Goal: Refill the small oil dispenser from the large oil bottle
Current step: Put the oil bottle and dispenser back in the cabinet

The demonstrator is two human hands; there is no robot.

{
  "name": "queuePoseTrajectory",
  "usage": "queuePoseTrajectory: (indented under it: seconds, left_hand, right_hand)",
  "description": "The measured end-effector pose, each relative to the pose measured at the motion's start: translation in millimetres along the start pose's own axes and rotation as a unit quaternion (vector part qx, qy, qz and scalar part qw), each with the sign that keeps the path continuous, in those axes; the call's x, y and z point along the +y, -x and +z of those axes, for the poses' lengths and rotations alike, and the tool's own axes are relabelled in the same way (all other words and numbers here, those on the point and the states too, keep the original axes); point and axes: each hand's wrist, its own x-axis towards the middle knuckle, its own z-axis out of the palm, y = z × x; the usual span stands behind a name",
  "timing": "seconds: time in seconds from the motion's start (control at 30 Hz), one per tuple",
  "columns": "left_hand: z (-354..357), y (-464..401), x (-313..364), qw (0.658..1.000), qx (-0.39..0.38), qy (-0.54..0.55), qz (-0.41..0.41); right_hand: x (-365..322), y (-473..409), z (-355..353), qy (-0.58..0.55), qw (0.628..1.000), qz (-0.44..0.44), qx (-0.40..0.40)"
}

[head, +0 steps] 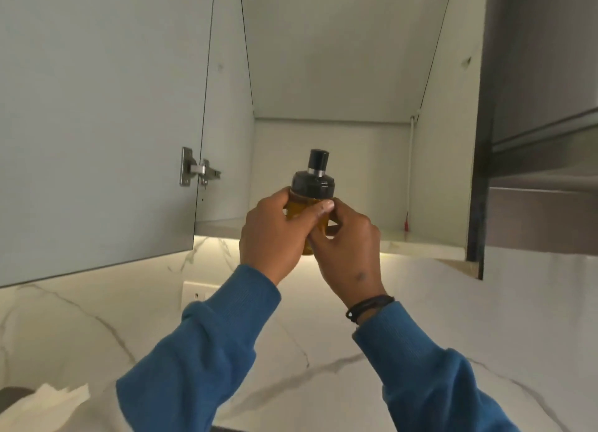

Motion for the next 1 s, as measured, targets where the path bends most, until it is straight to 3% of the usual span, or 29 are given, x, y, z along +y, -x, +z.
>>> queuePoseTrajectory:
  seconds: [0.17,0.37,0.63,0.87,1.0]
  left_hand:
    - [7.1,-50.0,-5.7,0.999,-0.008,-0.011,-0.042]
    - [9.7,-82.6,-38.7,0.995,-0.023,-0.032,-0.093]
    - [7.4,-100.3,-62.9,0.991,-0.018,-0.092,-0.098]
    - [4.9,-95.4,-58.9,0.987,0.004,-0.096,-0.126]
    - [11.7,-71.0,-41.5,0.993,0.079,-0.061,-0.068]
  right_hand:
    - [0.8,-41.6,23.1,0.041,0.999,0.008,0.012]
    - [11.4,-72.8,53.0,0.143,0.985,0.066,-0.075]
    - [9.1,-91.2,71.2,0.161,0.967,0.113,-0.163]
    - [6.9,-89.1,74.6,0.171,0.965,0.111,-0.164]
    - [5.8,-78.2,57.9,0.133,0.981,0.087,-0.114]
